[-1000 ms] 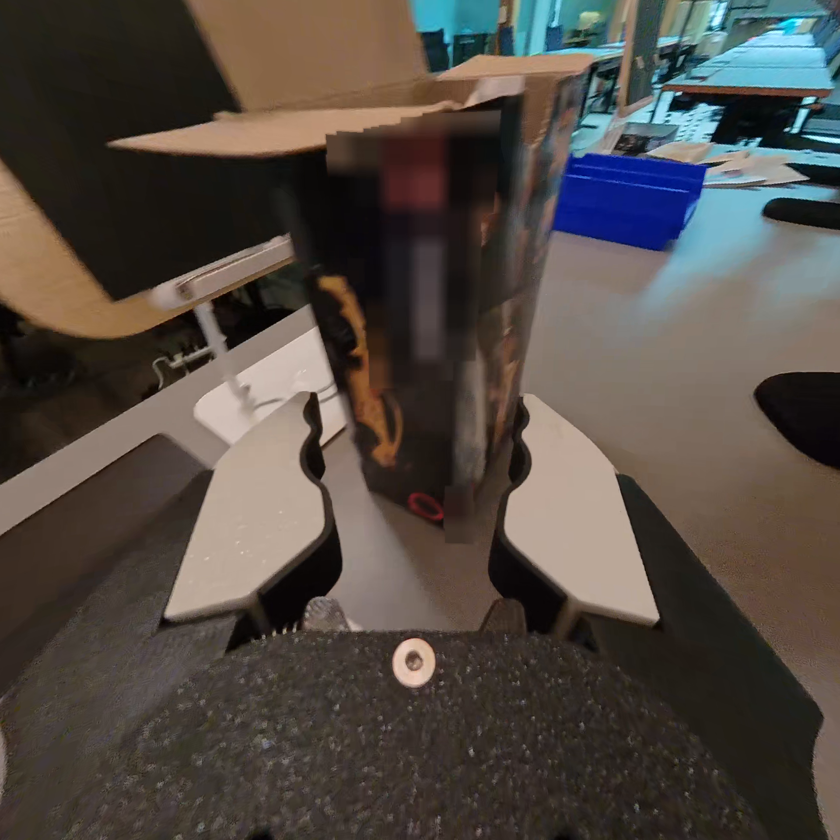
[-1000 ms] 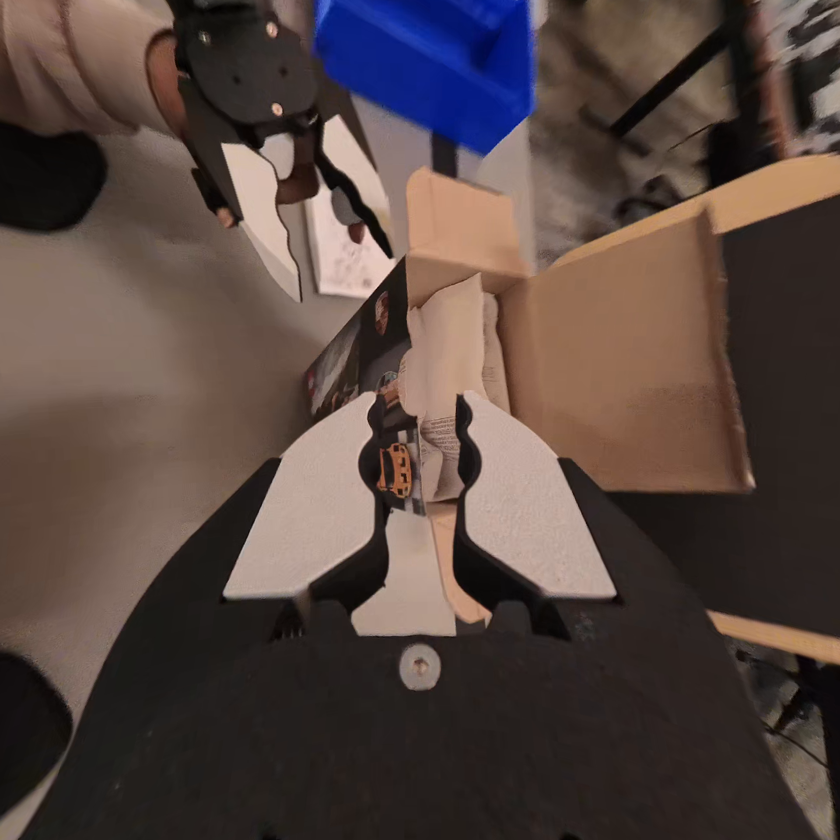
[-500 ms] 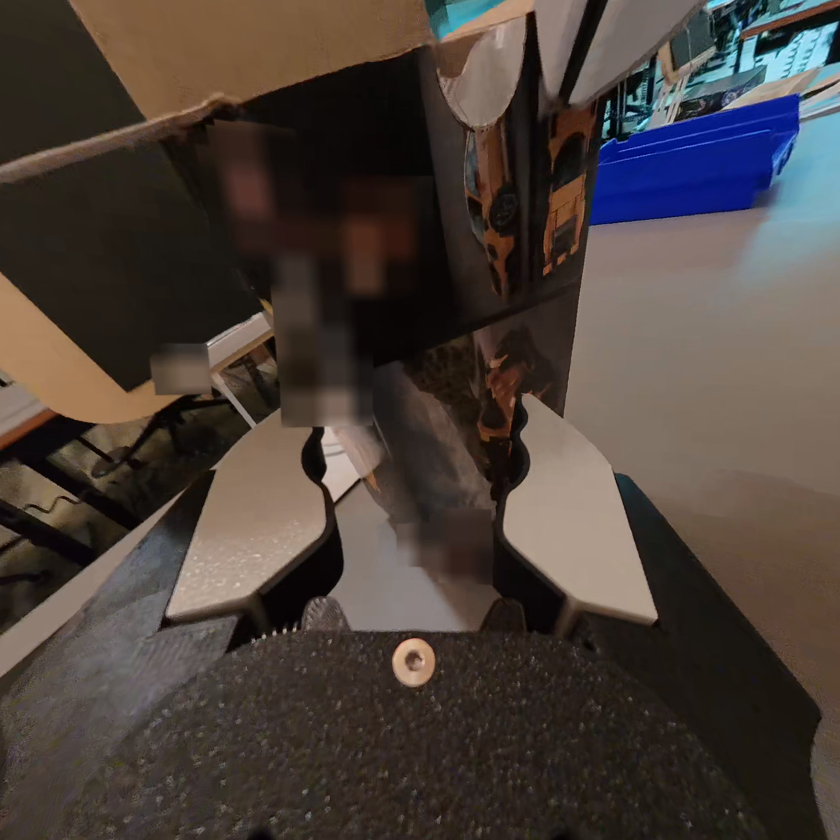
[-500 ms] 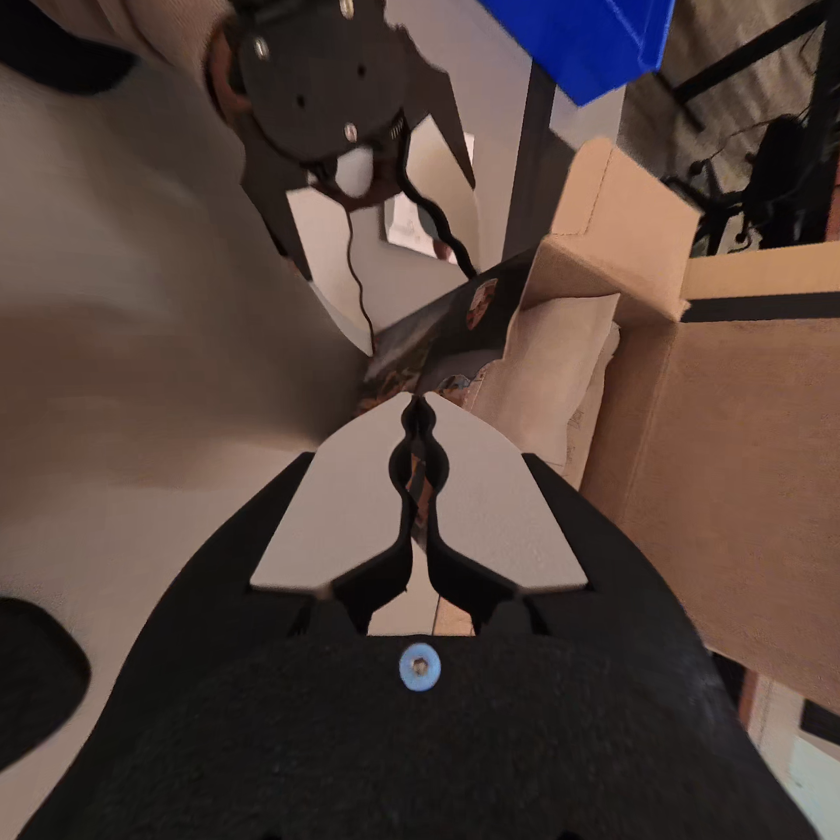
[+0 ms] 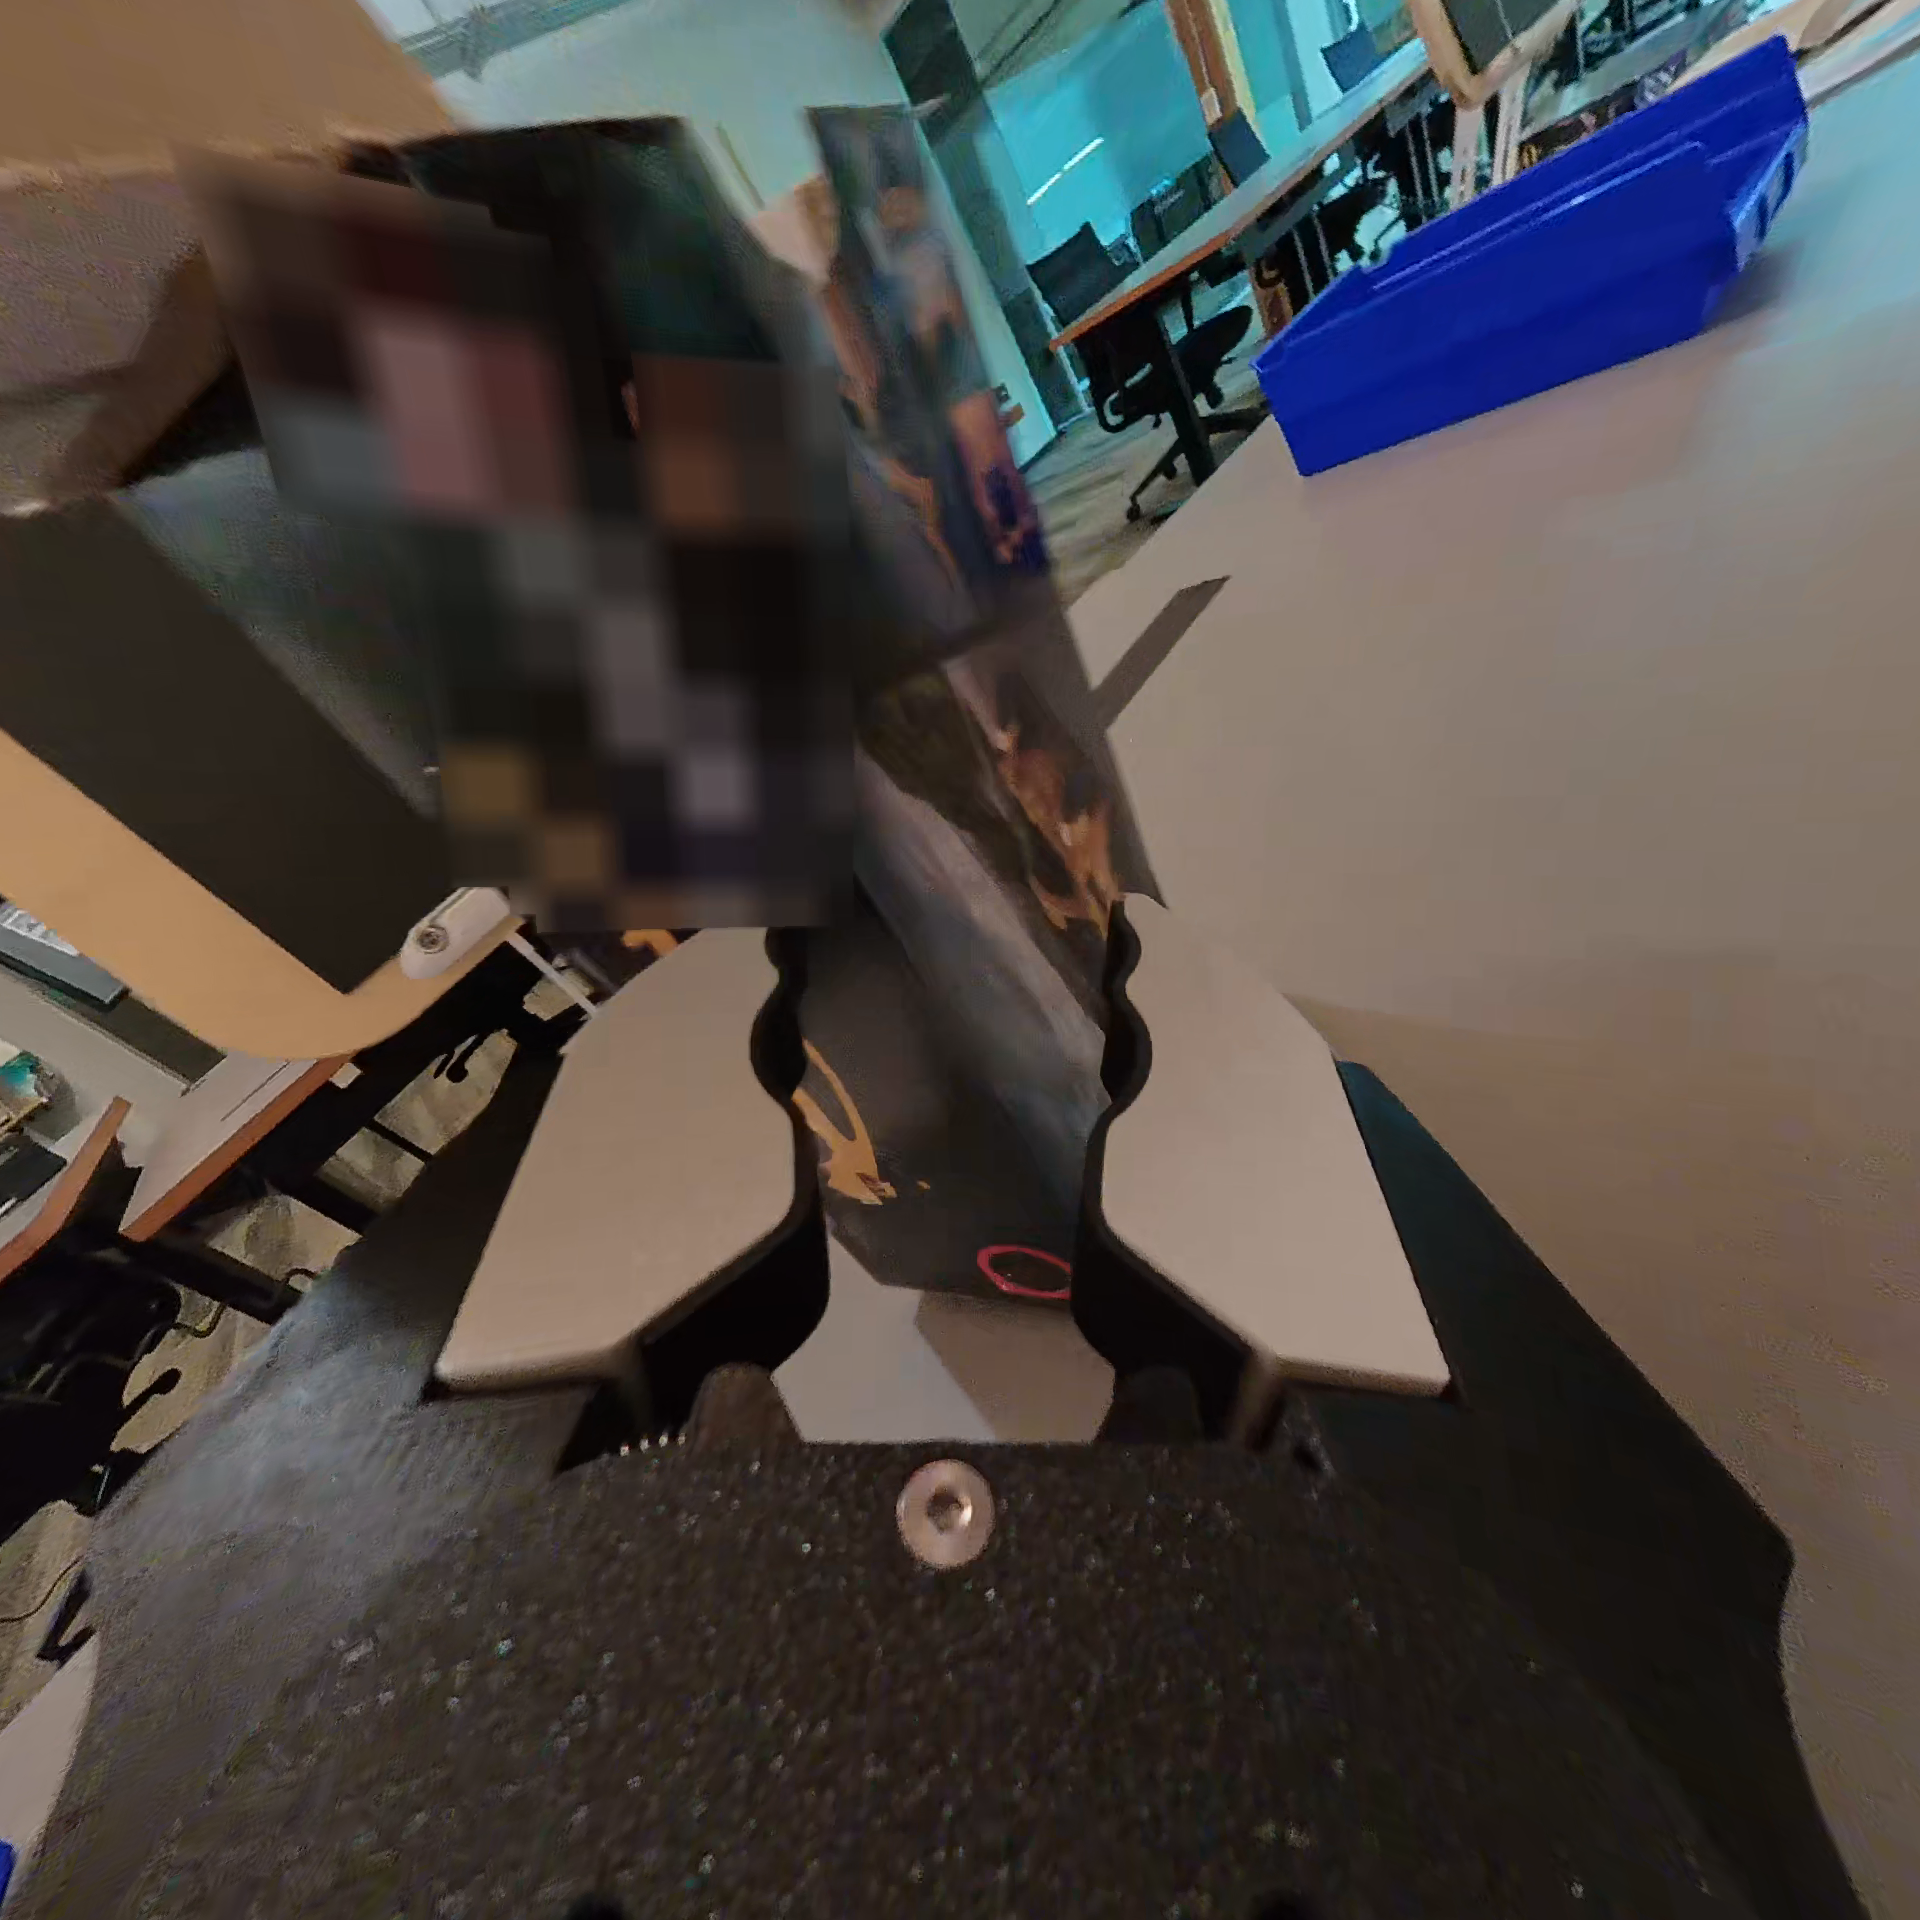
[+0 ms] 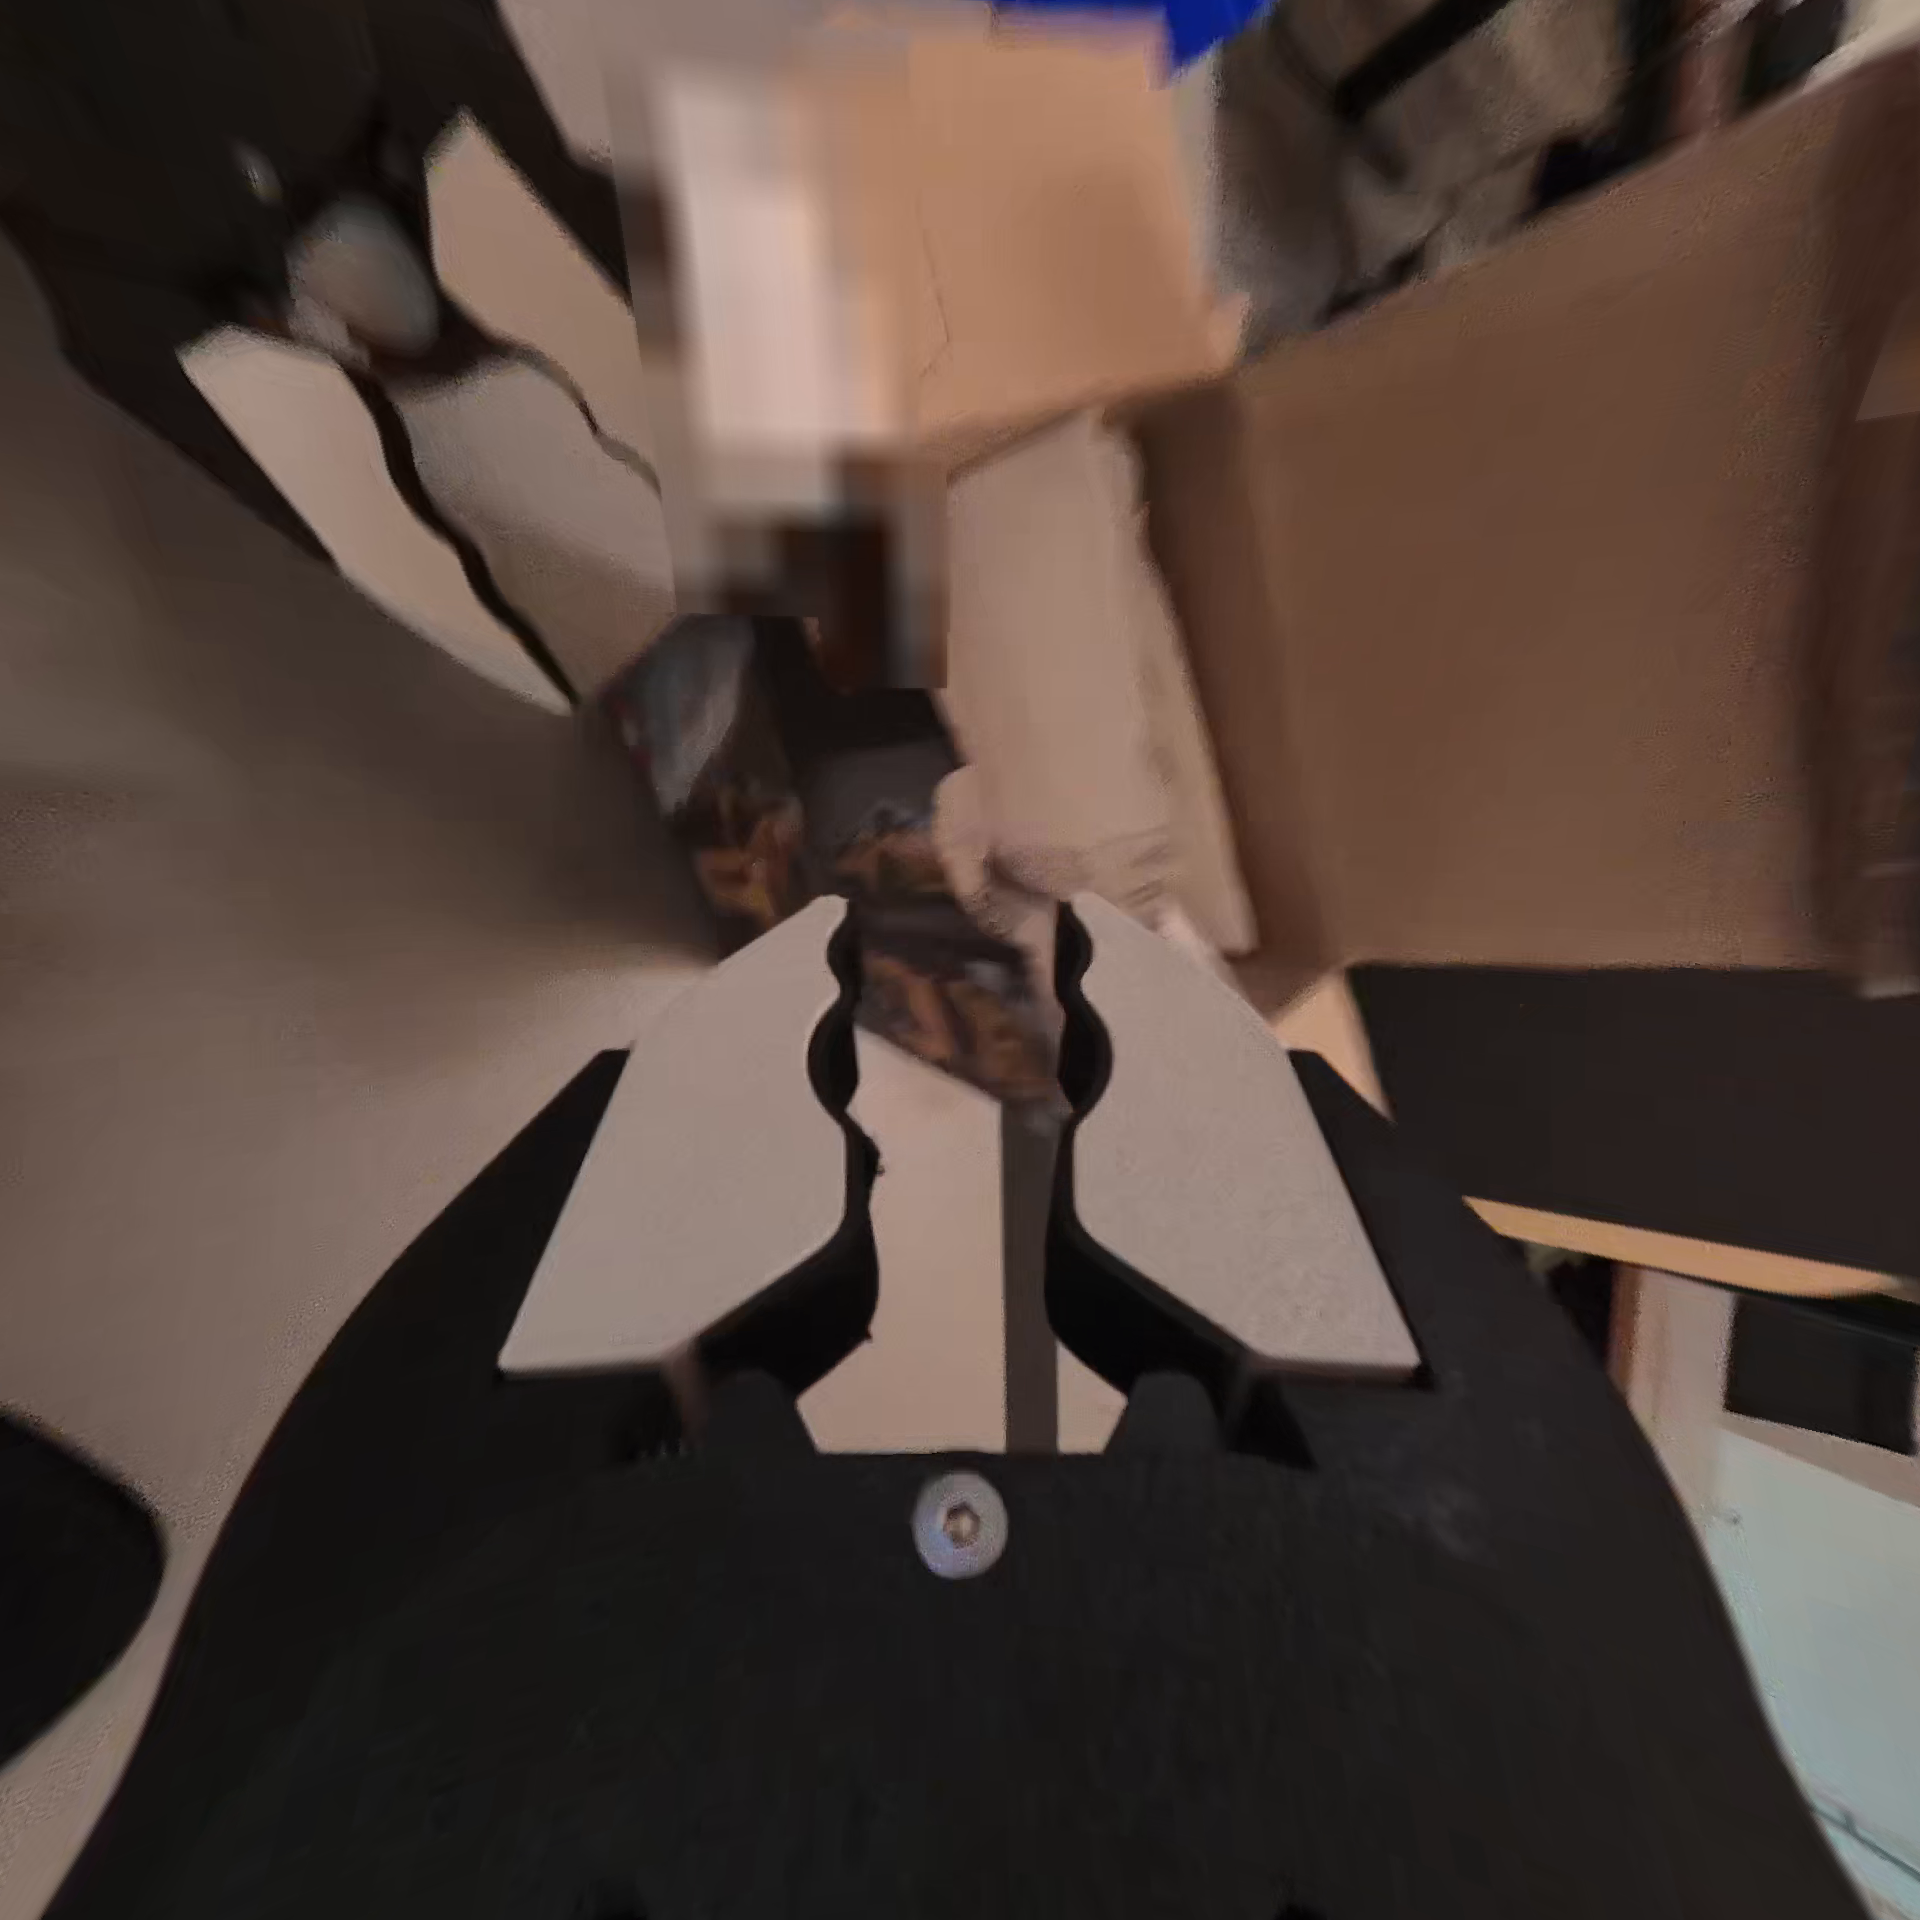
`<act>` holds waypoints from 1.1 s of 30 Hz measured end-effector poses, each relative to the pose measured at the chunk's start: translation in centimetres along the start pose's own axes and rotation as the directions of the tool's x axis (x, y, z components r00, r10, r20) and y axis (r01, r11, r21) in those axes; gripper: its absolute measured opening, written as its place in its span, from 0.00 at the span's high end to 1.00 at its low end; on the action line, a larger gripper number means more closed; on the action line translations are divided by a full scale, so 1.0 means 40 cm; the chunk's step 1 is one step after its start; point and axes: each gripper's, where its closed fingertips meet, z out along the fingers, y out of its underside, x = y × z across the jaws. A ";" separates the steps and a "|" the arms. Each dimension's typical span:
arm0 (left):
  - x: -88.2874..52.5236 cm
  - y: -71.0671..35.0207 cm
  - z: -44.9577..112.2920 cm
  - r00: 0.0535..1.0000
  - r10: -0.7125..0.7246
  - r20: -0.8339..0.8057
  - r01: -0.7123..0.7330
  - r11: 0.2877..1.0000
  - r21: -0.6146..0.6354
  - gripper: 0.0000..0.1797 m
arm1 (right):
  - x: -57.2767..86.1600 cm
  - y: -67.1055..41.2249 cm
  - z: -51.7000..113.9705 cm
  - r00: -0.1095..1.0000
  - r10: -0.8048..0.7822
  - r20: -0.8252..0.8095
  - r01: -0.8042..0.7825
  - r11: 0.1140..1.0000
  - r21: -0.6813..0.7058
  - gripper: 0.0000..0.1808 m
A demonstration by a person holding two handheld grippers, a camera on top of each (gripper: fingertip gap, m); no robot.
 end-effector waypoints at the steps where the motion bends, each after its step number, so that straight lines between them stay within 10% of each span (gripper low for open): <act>1: 0.008 0.008 0.003 1.000 0.003 -0.006 -0.003 1.000 -0.009 0.69 | -0.011 0.028 0.036 0.998 0.010 0.057 -0.007 0.998 -0.063 0.77; 13: -0.037 0.036 0.003 0.989 -0.146 0.030 0.148 0.986 -0.071 0.67 | 0.069 -0.038 0.100 0.970 -0.221 0.098 0.221 0.975 0.014 0.71; 21: -0.053 0.044 0.028 0.965 -0.254 0.059 0.261 0.953 -0.157 0.37 | -0.042 -0.035 0.085 0.942 -0.333 -0.038 0.334 0.942 0.028 0.89; 33: 0.039 -0.094 0.058 0.996 0.083 -0.017 -0.082 0.996 0.040 0.37 | -0.260 0.017 -0.017 0.937 -0.289 -0.198 0.311 0.946 0.090 0.95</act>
